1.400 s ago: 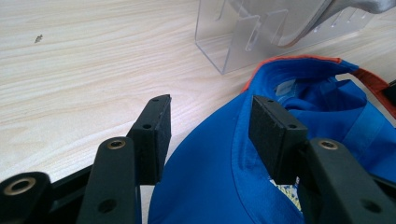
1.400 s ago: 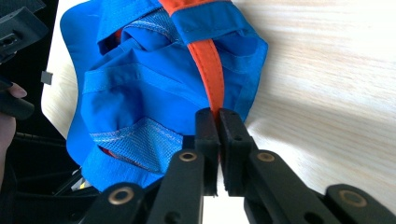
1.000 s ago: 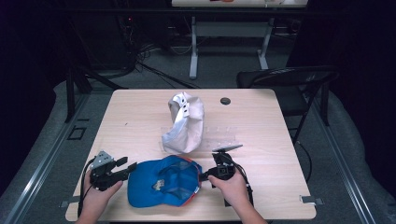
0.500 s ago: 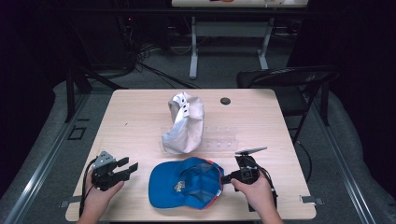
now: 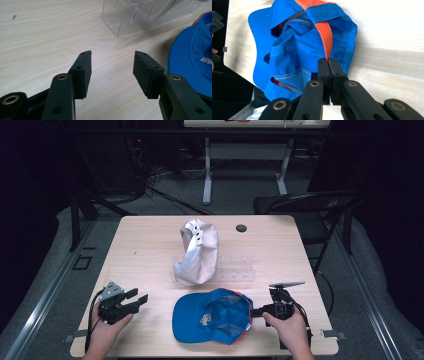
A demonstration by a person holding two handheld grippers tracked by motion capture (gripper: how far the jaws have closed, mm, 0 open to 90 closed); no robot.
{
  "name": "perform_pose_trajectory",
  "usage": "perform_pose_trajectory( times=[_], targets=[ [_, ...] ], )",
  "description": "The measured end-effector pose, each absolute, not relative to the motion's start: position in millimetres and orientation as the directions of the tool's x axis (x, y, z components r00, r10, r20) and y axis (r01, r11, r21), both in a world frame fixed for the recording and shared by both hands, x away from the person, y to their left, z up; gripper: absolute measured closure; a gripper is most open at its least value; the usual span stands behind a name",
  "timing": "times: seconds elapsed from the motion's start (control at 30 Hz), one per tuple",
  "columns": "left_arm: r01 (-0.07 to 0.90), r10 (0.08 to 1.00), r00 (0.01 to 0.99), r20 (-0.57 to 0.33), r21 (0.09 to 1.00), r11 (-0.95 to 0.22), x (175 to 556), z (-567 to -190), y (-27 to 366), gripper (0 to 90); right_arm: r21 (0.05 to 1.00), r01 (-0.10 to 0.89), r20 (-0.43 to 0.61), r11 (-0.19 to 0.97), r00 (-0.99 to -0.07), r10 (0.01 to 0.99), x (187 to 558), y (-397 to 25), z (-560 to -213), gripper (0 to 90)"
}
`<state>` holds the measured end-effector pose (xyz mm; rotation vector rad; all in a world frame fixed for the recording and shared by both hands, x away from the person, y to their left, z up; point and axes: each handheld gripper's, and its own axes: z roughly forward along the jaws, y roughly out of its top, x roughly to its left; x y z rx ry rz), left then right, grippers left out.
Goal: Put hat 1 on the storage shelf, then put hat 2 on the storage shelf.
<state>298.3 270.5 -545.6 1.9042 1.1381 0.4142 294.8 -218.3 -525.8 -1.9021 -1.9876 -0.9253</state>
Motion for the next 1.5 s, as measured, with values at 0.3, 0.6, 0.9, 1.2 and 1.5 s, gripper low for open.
perform_pose_trajectory(
  times=[0.3, 0.6, 0.9, 1.2, 1.5],
  targets=[
    [0.541, 0.834, 0.537, -0.128, 0.81, -0.224, 298, -545, 270, 49.6, 0.279, 0.958, 0.612, -0.064, -0.126, 0.781, 295, -219, -528, 77.8],
    [0.54, 0.834, 0.537, -0.124, 0.811, -0.227, 297, -545, 270, 49.6, 0.252, 0.966, 0.644, -0.059, -0.122, 0.755, 298, -221, -536, 65.2],
    [0.539, 0.835, 0.535, -0.127, 0.812, -0.222, 297, -545, 268, 49.6, 0.262, 0.962, 0.681, -0.074, -0.13, 0.72, 301, -215, -550, 60.1],
    [0.539, 0.834, 0.537, -0.125, 0.812, -0.226, 297, -545, 268, 49.5, 0.216, 0.976, 0.642, -0.02, -0.127, 0.756, 305, -216, -556, 58.1],
    [0.539, 0.836, 0.535, -0.121, 0.811, -0.227, 297, -545, 270, 49.5, 0.218, 0.975, 0.734, -0.04, -0.136, 0.666, 303, -215, -552, 58.7]
  ],
)
